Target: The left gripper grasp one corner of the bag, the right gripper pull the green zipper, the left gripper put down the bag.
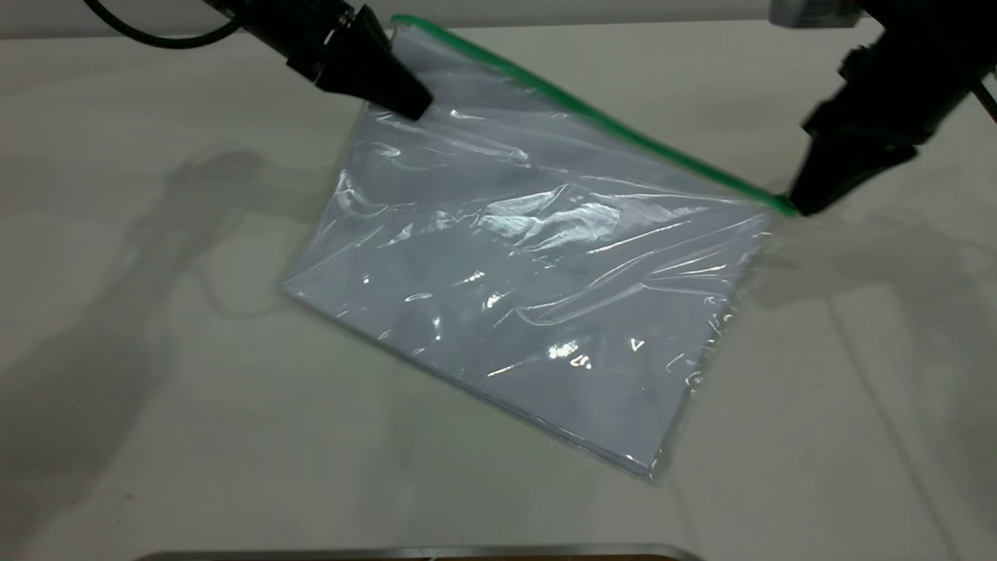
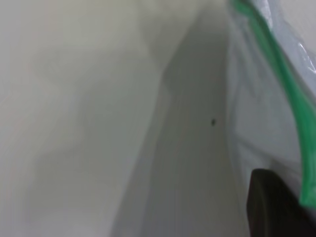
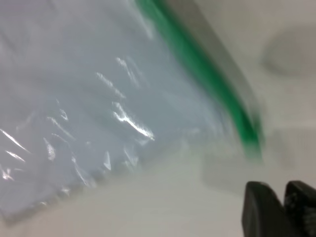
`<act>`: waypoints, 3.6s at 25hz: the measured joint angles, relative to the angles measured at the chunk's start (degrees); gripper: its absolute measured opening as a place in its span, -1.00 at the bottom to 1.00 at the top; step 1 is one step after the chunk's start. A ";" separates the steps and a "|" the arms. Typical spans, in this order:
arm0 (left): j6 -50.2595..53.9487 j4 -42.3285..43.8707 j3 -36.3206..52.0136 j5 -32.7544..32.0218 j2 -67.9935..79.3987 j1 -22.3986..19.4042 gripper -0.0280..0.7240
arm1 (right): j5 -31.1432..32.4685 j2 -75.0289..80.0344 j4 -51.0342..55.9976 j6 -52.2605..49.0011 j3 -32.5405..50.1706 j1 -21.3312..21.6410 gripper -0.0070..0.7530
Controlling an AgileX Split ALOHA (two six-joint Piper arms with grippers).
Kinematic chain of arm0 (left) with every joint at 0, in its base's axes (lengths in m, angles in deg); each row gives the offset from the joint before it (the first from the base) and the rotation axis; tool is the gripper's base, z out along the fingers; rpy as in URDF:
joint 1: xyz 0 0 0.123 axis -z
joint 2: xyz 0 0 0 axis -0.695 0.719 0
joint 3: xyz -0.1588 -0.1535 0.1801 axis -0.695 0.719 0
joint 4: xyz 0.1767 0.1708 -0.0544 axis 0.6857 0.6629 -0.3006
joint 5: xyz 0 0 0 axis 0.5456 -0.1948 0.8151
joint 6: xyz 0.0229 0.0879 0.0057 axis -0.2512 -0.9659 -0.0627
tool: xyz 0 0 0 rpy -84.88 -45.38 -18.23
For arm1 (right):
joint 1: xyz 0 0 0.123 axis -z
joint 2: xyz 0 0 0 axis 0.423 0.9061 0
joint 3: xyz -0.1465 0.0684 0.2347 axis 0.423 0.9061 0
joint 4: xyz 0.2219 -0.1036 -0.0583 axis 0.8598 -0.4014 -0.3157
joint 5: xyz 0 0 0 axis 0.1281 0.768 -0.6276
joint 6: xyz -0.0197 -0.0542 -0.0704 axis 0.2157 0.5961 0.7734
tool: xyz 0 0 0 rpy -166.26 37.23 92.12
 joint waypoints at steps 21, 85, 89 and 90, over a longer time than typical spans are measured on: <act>36.42 20.93 0.00 9.69 -10.12 0.86 0.72 | 26.03 0.00 3.51 -3.51 -23.33 0.36 0.50; 90.40 51.83 61.80 -7.09 -123.92 0.86 0.64 | 35.84 -124.64 -14.77 -32.64 34.78 -1.22 0.49; 89.55 51.83 64.68 -7.09 -127.26 0.86 0.64 | 35.66 -126.66 -18.17 -32.94 39.71 -1.22 0.49; 89.44 51.83 65.18 -7.09 -127.77 0.86 0.64 | 35.24 -126.94 -19.08 -33.23 40.56 -1.22 0.49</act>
